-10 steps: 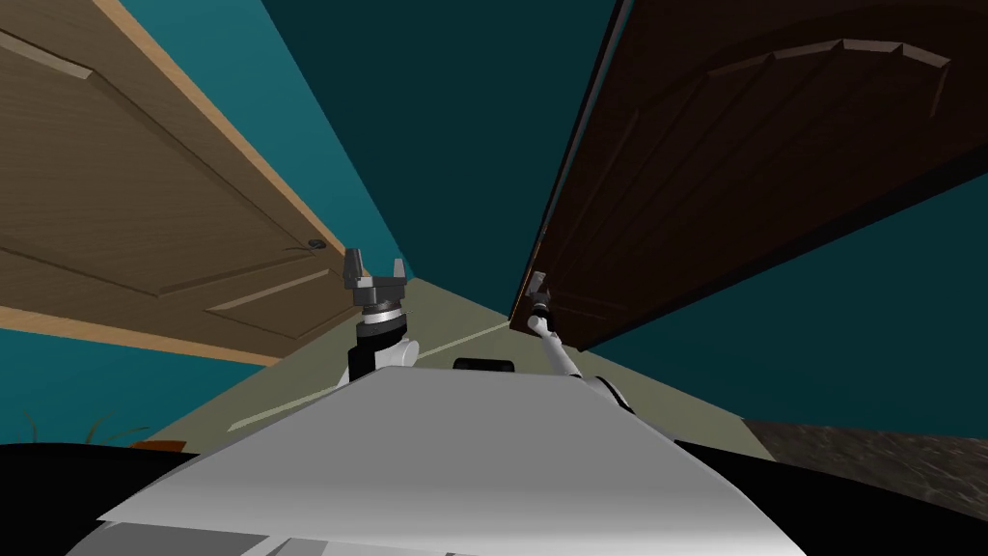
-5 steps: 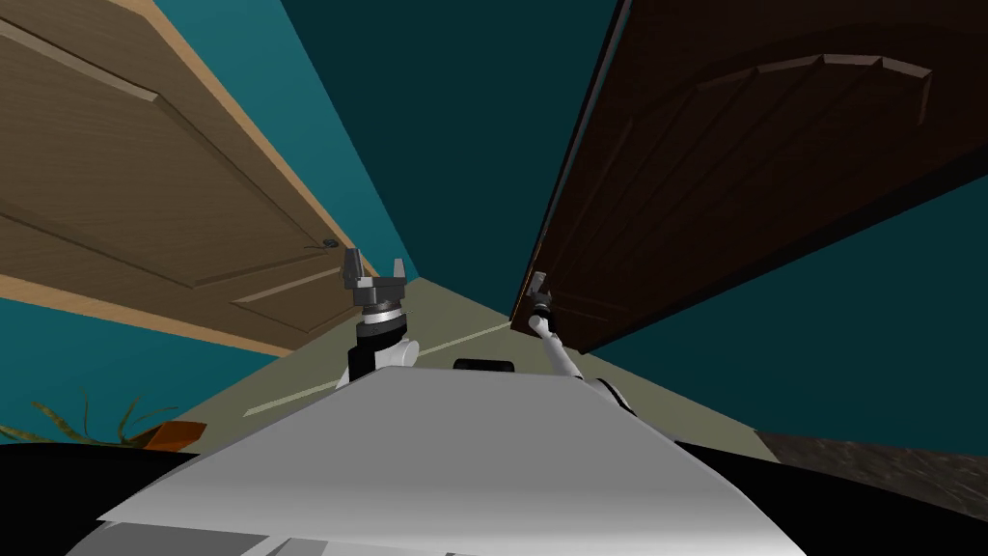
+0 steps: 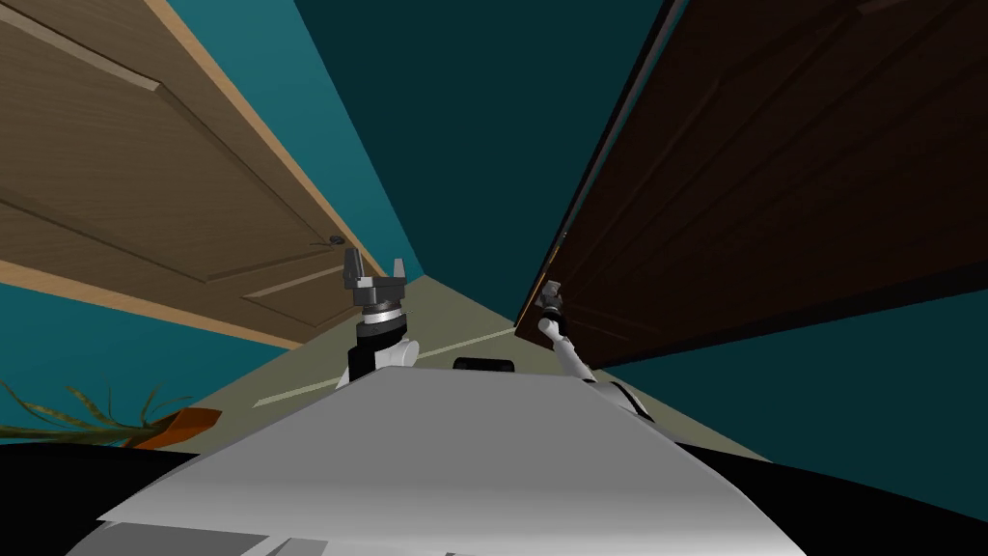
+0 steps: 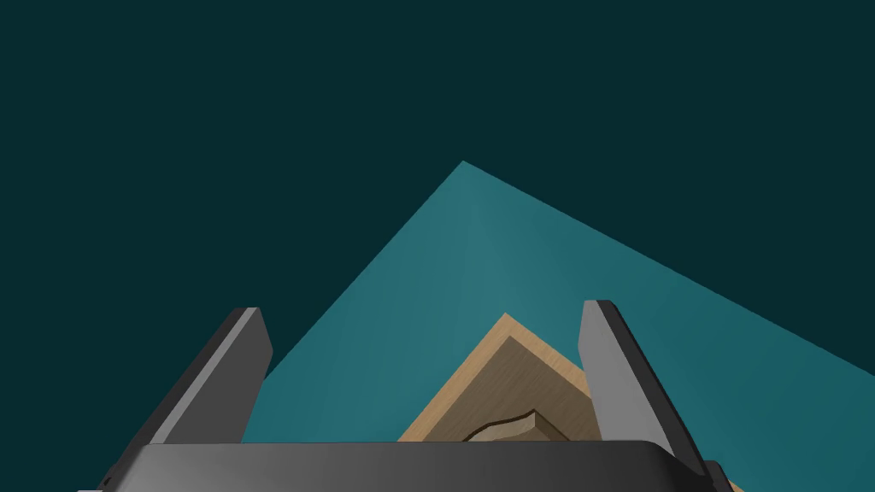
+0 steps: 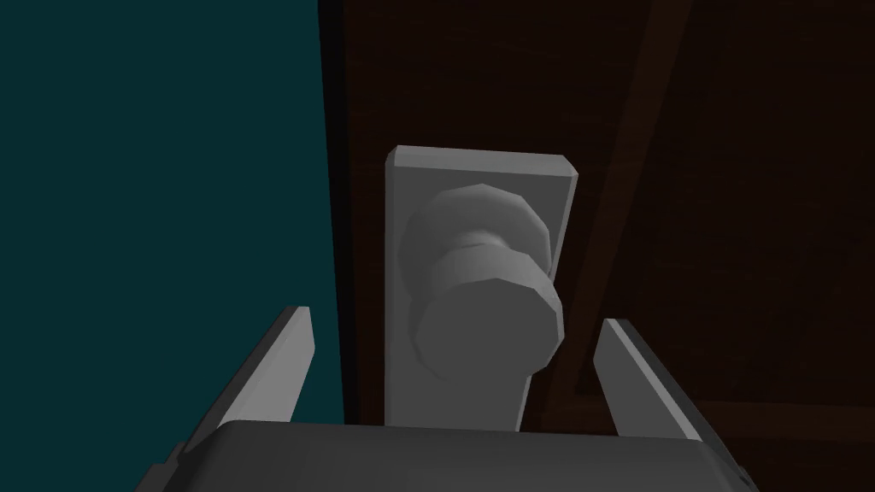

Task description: Pull the door open

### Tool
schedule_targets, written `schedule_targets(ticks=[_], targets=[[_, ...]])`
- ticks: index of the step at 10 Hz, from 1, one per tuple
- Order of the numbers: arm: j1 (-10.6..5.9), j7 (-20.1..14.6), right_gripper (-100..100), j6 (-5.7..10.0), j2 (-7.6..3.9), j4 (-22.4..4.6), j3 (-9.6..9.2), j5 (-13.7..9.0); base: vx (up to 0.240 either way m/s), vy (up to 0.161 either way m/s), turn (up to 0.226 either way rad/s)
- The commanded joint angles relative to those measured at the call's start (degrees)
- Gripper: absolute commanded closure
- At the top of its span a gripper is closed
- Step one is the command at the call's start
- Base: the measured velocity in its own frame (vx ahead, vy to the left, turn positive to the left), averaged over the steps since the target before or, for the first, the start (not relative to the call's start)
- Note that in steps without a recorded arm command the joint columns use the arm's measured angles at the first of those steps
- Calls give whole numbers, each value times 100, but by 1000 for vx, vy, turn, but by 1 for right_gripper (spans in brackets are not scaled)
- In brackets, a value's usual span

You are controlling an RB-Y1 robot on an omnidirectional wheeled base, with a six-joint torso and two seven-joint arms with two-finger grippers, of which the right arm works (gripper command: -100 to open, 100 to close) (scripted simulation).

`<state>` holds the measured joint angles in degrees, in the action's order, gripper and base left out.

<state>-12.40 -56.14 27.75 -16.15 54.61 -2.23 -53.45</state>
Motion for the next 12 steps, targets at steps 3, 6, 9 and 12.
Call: schedule_targets(ticks=[3, 6, 9, 12], targets=[[63, -174, -100, -12, -243, -44, 30, -44, 93, -9, 92], [63, -174, 100, -12, -243, -44, 30, -44, -16, 0, -12], [63, -174, 100, -12, -243, -44, 30, -44, -3, 0, 1], [120, -350, 100, -38, -364, 22, -111, -47, -171, -56, 125]])
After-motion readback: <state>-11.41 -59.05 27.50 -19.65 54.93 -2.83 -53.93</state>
